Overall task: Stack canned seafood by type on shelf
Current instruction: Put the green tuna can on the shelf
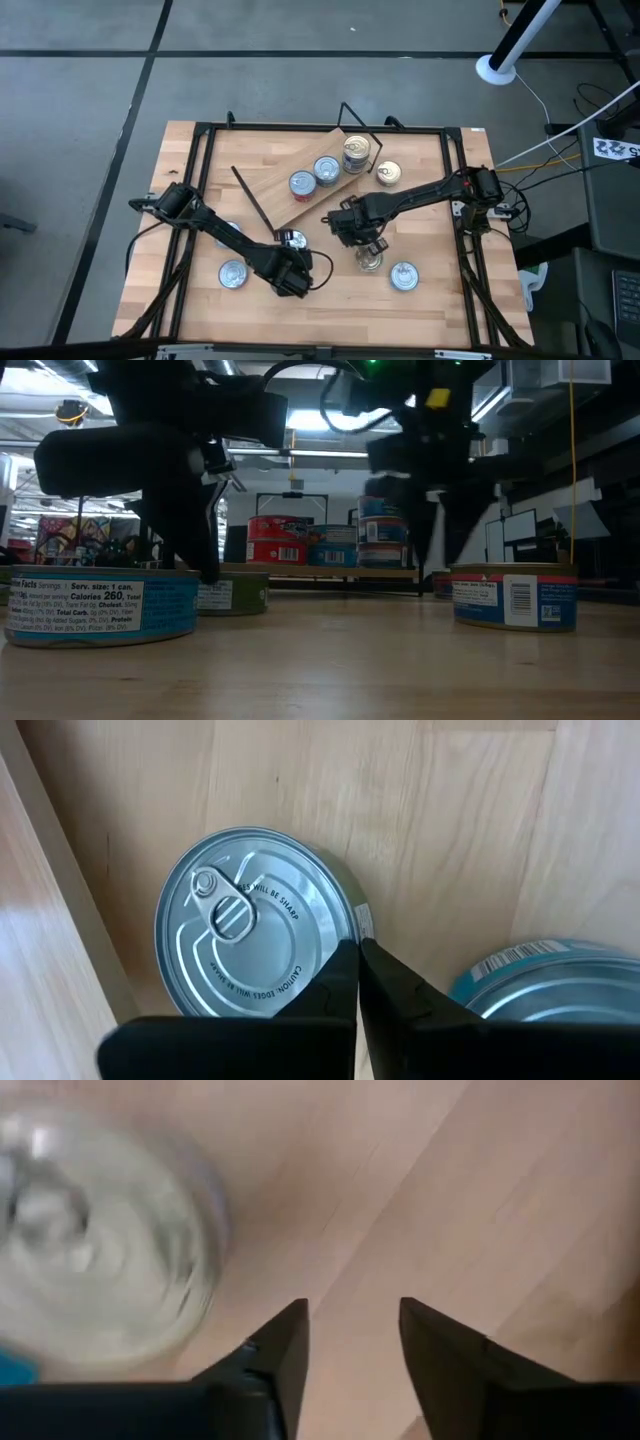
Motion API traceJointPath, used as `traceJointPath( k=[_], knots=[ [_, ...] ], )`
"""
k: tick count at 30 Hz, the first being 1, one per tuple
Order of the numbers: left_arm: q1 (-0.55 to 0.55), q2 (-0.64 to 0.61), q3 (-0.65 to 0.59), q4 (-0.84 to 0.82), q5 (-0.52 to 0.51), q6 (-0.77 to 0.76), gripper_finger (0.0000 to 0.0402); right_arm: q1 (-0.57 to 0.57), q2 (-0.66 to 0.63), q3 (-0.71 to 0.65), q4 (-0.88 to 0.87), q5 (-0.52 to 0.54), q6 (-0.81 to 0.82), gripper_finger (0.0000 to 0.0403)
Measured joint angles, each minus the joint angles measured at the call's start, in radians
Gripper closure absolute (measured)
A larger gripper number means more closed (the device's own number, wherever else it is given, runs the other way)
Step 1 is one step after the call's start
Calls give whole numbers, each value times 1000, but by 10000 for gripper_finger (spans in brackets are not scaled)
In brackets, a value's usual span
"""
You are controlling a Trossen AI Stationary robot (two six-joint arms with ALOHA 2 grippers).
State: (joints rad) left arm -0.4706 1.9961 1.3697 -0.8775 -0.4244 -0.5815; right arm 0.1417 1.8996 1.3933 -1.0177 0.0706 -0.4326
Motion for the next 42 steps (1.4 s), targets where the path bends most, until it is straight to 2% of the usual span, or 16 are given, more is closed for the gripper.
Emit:
traceJointPath(
  k=[5, 11, 14, 19, 22, 26, 31, 42],
  knots=[
    [0, 0, 0, 0, -2, -33, 401, -2, -32, -10, -75, -2, -15, 294],
    [0, 0, 0, 4, -3, -68, 401, -41, -226, -130, -37, -21, 0, 332],
    [0, 0, 0, 6, -4, -89, 401, -70, -357, -263, 119, -55, 12, 346],
    [0, 0, 0, 7, -5, -127, 401, -76, -507, -521, 567, -129, 25, 356],
    [1, 0, 1, 10, -6, -131, 401, -76, -518, -626, 812, -148, 29, 356],
    [3, 0, 1, 27, -6, -130, 401, -77, -490, -681, 1024, -151, 64, 356],
    [6, 0, 1, 35, -4, -130, 401, -77, -458, -678, 1103, -151, 66, 356],
    [8, 0, 1, 63, -5, -127, 401, -77, -457, -673, 1155, -151, 62, 356]
  ],
)
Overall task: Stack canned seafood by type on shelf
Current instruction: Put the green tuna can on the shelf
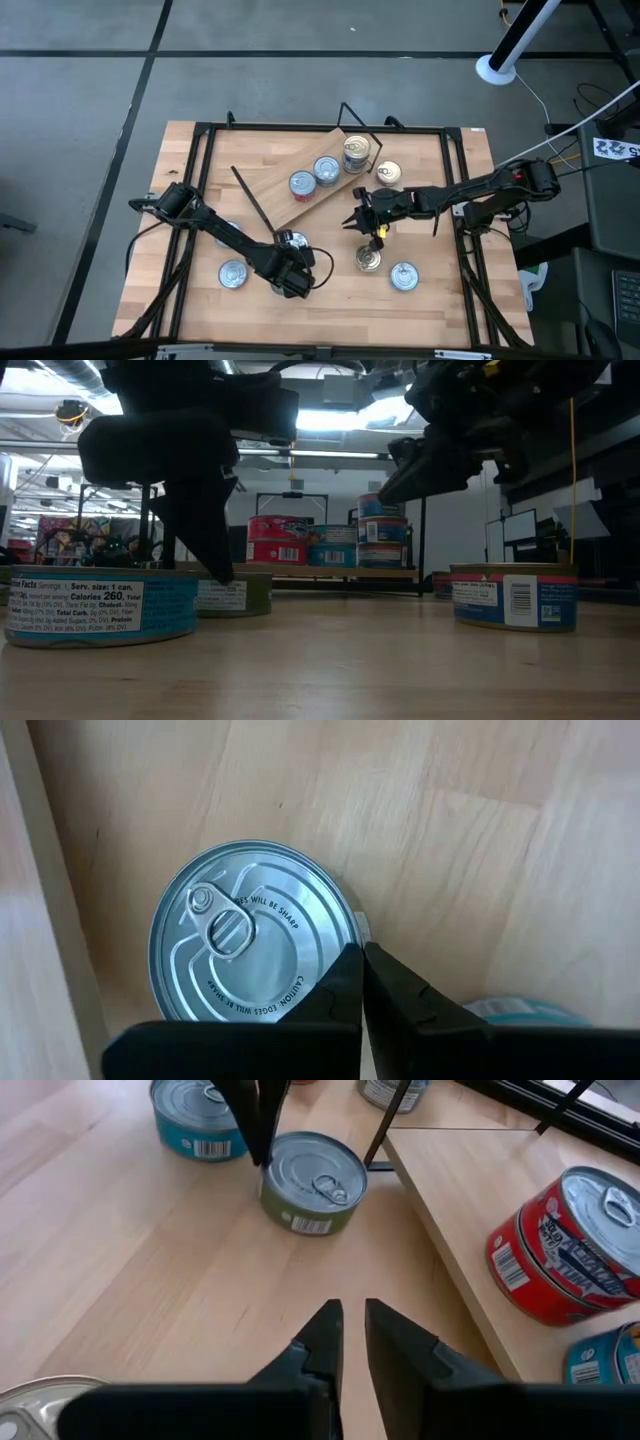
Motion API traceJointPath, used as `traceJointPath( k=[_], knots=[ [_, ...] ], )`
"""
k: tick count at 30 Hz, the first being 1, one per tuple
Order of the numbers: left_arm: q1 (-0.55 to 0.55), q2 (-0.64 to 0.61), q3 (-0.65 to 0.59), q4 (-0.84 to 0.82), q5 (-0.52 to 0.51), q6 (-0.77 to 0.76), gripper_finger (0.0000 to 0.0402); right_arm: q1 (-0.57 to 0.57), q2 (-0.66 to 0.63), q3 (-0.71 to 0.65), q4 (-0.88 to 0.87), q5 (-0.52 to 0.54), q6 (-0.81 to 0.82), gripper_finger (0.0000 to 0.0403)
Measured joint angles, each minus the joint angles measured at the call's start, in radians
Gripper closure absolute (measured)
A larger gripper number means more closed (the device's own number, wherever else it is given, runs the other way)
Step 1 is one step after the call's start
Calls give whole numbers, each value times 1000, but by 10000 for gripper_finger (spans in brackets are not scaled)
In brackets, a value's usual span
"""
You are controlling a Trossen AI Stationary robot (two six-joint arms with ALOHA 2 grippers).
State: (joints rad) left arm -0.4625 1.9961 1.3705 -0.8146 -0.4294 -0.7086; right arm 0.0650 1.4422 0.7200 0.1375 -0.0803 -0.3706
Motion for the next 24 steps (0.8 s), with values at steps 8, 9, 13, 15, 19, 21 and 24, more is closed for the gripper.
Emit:
traceJointPath(
  k=[8, 9, 13, 15, 19, 21, 24],
  knots=[
    [0, 0, 0, 22, 0, -1, 401, 0, 9, 0, 3, 0, -1, 264],
    [0, 0, 0, 22, 0, -6, 401, 0, 16, 0, 20, 0, -1, 243],
    [5, 0, 0, 45, 1, -26, 401, 1, 66, 2, 85, -4, -4, 166],
    [11, 0, 0, 62, 2, -28, 401, 1, 100, 2, 115, -25, -32, 136],
    [31, 1, 0, 97, 3, -29, 401, 10, 168, 1, 164, -62, -138, 98],
    [43, 1, 0, 114, 3, -29, 401, 21, 201, 0, 206, -62, -201, 88],
    [65, 2, 0, 142, 3, -29, 401, 46, 236, 0, 256, -61, -309, 83]
  ],
)
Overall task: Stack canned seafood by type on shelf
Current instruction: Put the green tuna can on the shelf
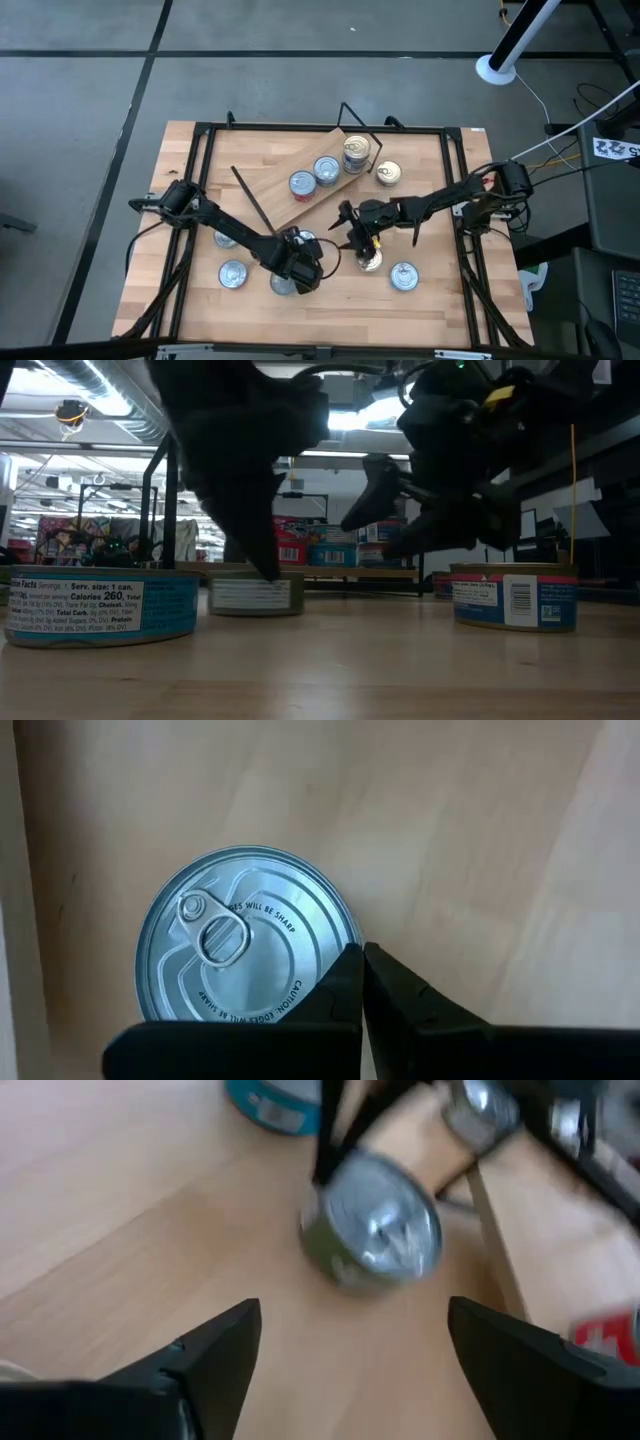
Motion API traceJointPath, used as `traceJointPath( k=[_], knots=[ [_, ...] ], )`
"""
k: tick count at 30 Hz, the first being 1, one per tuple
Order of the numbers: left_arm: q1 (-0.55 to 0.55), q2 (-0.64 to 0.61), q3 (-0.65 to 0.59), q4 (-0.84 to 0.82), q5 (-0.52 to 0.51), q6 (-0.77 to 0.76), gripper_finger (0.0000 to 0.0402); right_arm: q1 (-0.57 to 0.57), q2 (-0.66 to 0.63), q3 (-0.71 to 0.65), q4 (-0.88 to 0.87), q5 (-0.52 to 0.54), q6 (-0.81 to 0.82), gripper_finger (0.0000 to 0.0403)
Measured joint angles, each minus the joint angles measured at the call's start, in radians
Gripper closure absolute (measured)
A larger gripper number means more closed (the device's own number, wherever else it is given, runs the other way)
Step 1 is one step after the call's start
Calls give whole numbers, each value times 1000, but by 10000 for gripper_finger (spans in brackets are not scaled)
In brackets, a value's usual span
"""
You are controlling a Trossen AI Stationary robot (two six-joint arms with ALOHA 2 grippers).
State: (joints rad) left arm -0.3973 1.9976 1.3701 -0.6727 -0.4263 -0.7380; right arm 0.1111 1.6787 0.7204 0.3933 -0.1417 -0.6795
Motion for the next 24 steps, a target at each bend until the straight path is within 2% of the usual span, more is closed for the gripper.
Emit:
traceJointPath(
  k=[4, 7, 10, 20, 24],
  knots=[
    [28, 0, 0, 46, -1, 0, 401, 29, 43, 1, 79, 11, -127, 82],
    [47, 0, 0, 76, -1, 0, 401, 45, 63, 2, 127, 73, -176, 82],
    [62, -2, 0, 107, -1, 0, 401, 49, 71, 5, 140, 123, -184, 81],
    [96, -66, 0, 117, 0, -4, 401, 47, 71, 4, 124, 133, -177, 81],
    [104, -84, 0, 123, 3, -6, 401, 47, 71, 4, 119, 172, -172, 81]
  ],
)
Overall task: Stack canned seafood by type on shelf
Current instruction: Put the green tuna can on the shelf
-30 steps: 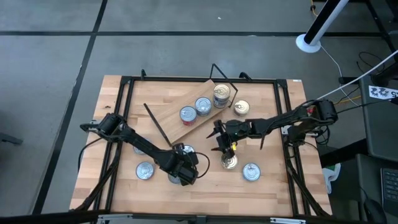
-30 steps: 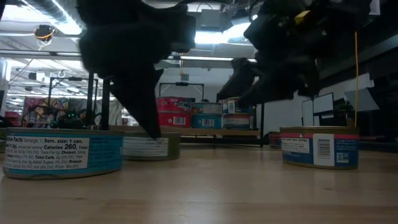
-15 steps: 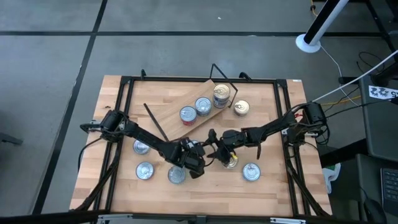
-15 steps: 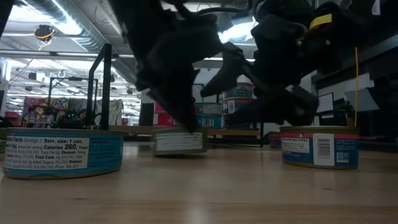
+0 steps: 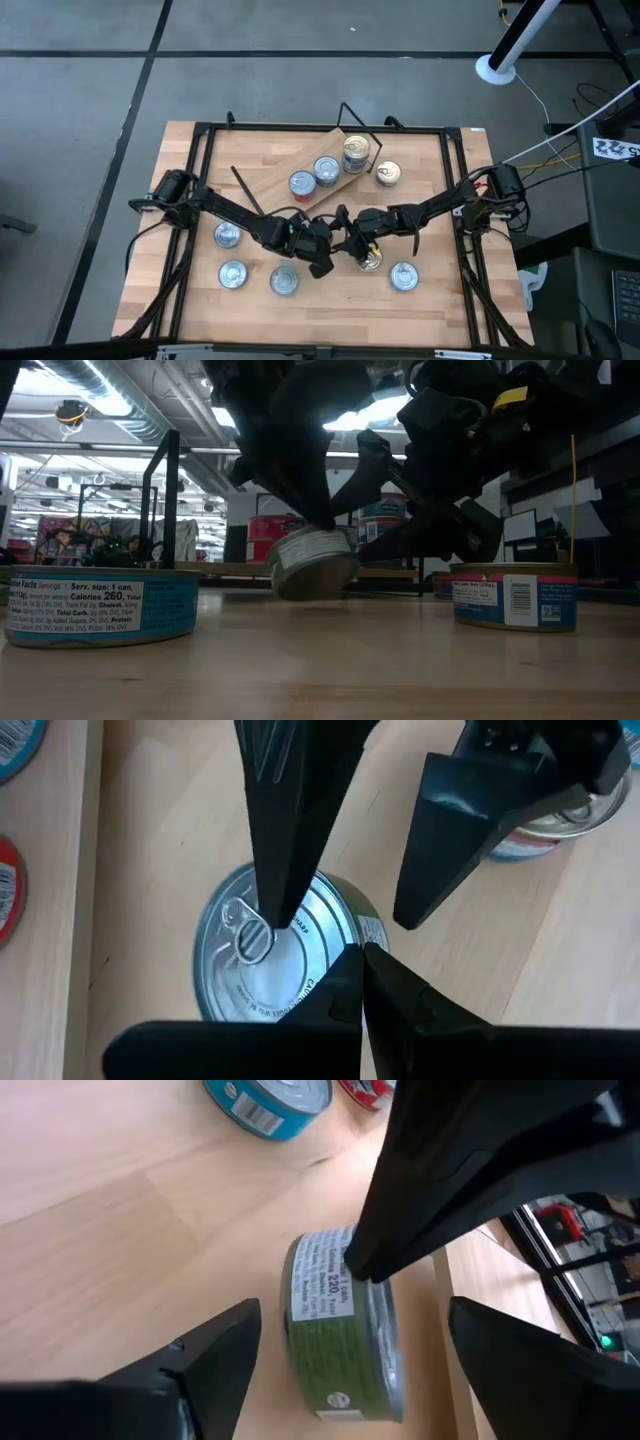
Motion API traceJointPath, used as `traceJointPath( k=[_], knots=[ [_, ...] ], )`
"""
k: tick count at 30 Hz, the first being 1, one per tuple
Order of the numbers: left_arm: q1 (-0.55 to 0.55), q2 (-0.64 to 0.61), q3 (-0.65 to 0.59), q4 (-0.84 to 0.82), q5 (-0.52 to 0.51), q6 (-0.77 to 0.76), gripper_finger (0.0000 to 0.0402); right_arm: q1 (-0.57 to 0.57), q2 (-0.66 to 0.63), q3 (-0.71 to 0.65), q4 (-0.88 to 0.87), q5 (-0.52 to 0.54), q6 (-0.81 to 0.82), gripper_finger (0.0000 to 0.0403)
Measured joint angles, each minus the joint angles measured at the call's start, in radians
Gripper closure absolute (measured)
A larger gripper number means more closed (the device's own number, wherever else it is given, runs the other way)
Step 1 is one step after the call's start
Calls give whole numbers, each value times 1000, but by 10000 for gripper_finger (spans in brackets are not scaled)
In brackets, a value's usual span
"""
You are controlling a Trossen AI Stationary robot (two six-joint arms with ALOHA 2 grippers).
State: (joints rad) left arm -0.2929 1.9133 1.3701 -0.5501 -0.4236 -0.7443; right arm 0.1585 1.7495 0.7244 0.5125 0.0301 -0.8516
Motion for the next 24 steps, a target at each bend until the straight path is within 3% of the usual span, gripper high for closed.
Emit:
traceJointPath(
  k=[15, 24],
  knots=[
    [7, -31, 0, 42, 11, -5, 401, -1, 2, -2, -16, 50, 44, 87],
    [11, -69, 2, 41, 29, 2, 401, -1, 3, 3, -4, 51, 79, 160]
  ],
)
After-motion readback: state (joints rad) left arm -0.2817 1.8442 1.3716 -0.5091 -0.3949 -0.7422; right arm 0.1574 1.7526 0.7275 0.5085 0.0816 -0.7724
